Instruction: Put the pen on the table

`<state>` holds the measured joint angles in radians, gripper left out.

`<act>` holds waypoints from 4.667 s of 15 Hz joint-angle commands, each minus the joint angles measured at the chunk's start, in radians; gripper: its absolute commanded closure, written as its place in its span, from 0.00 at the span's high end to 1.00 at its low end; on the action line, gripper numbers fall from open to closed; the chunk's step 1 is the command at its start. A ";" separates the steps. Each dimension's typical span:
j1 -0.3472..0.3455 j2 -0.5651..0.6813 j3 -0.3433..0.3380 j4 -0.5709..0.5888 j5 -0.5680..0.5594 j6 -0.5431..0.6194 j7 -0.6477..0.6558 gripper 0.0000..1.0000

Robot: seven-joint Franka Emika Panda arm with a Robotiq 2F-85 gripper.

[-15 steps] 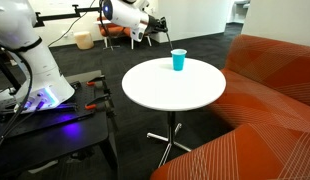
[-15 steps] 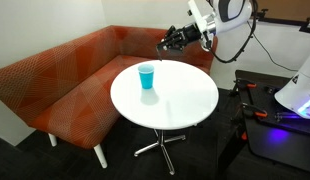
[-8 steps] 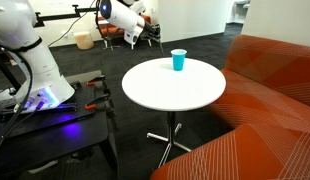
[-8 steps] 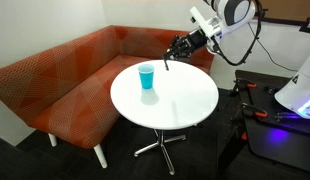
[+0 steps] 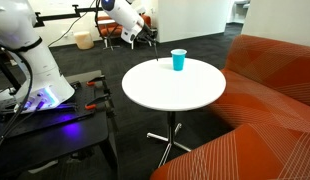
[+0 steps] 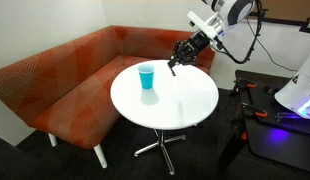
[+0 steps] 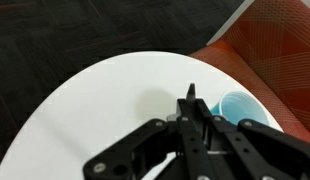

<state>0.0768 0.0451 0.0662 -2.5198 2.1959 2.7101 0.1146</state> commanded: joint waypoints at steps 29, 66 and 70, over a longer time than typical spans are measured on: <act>0.108 0.263 -0.066 0.159 -1.479 0.112 1.309 0.03; 0.070 -0.187 0.027 -0.160 -1.576 0.248 1.467 1.00; 0.058 -0.247 0.030 -0.207 -1.578 0.304 1.474 1.00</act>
<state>0.1557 -0.1317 0.0728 -2.6689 0.6144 2.9610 1.5614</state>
